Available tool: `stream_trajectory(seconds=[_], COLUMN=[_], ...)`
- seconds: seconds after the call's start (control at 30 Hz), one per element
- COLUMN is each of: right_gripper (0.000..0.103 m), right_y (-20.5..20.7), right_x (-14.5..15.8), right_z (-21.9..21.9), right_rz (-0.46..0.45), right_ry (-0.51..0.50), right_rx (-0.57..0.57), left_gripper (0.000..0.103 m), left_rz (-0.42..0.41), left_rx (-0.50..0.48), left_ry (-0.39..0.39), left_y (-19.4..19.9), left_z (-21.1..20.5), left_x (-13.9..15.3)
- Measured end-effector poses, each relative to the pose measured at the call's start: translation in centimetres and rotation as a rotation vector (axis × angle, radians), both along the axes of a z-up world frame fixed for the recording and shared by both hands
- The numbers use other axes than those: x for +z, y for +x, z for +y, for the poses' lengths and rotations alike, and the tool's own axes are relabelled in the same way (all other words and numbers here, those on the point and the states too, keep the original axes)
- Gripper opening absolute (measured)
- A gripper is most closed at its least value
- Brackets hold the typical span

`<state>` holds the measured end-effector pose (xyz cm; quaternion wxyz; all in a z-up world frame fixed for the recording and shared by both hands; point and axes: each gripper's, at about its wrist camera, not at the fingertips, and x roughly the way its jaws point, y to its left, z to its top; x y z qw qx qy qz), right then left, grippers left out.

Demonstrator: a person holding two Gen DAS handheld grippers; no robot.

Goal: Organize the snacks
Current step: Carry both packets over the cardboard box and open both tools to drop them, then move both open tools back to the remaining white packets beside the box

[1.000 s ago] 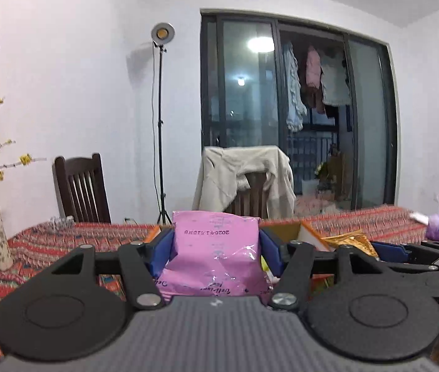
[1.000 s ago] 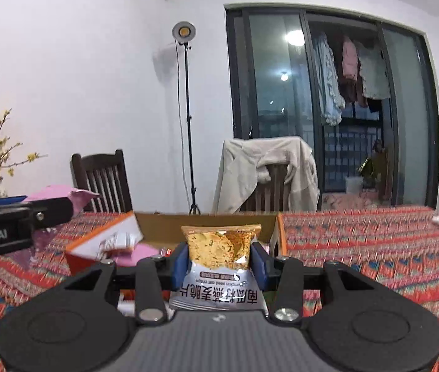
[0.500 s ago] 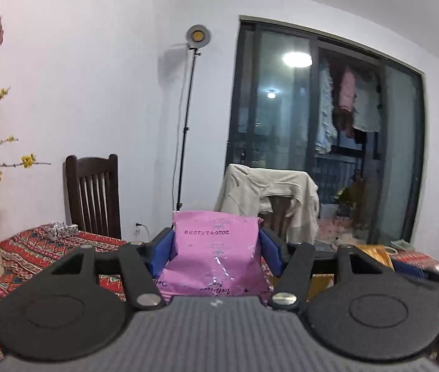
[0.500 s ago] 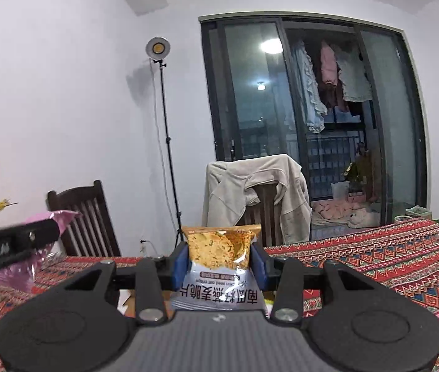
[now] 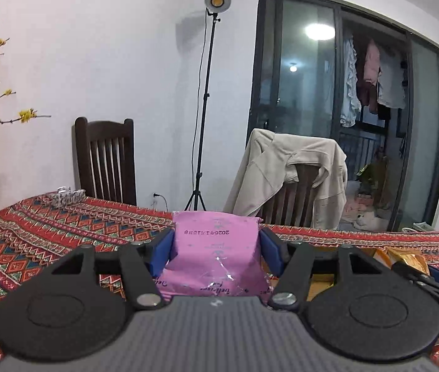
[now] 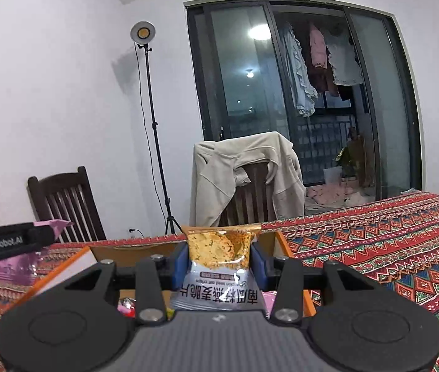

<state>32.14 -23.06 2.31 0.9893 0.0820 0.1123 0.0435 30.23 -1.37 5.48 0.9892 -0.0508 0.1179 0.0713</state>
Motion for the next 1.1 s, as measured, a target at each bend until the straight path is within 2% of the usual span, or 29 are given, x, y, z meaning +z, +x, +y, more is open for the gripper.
stream_trajectory(seconds=[0.27,0.47,0.57,0.6,0.63,0.67,0.7,0.73,0.8,0.87,0.97,1.1], right_gripper=[0.042,0.042,0.044,0.047,0.060,0.082,0.088,0.095,0.096,0.103,0.103,0.103], right_y=[1.1,1.1,1.5,1.5,1.5,1.5,1.5,1.4,1.3,1.2,1.7,1.5], right_x=[-1.4,-1.6,-1.7,-1.8,-2.0,-2.1,-2.2,-2.2,-2.1,-2.2,-2.4,-2.3], right_z=[1.4,1.4,1.6,1.7,1.8,1.9,2.0,2.0,2.0,1.9,2.0,1.9], right_rz=[0.039,0.056,0.064,0.067,0.072,0.075,0.074,0.069,0.059,0.062,0.085,0.093], right_ry=[-0.049,-0.054,-0.067,-0.074,-0.081,-0.086,-0.090,-0.092,-0.093,-0.094,-0.112,-0.103], right_rx=[0.034,0.031,0.014,0.005,0.003,-0.003,-0.008,-0.009,-0.012,-0.020,-0.037,-0.042], left_gripper=[0.062,0.062,0.064,0.076,0.083,0.096,0.103,0.103,0.103,0.103,0.103,0.103], left_rz=[0.037,0.055,0.063,0.058,0.052,0.039,0.022,0.008,0.002,0.016,0.048,0.049], left_rx=[-0.006,-0.046,-0.080,-0.091,-0.096,-0.094,-0.088,-0.080,-0.060,-0.035,-0.009,0.023], left_ry=[0.012,0.010,-0.030,-0.042,-0.050,-0.060,-0.071,-0.079,-0.084,-0.097,-0.122,-0.145], left_y=[0.7,1.1,1.2,1.2,1.2,1.0,0.7,0.5,0.5,0.8,1.4,1.3], left_z=[0.0,-0.1,0.2,0.4,0.5,0.6,0.7,0.8,1.0,1.3,1.9,2.5], left_x=[-1.1,-1.8,-2.0,-2.0,-2.0,-1.9,-1.8,-1.6,-1.4,-1.5,-1.6,-1.4])
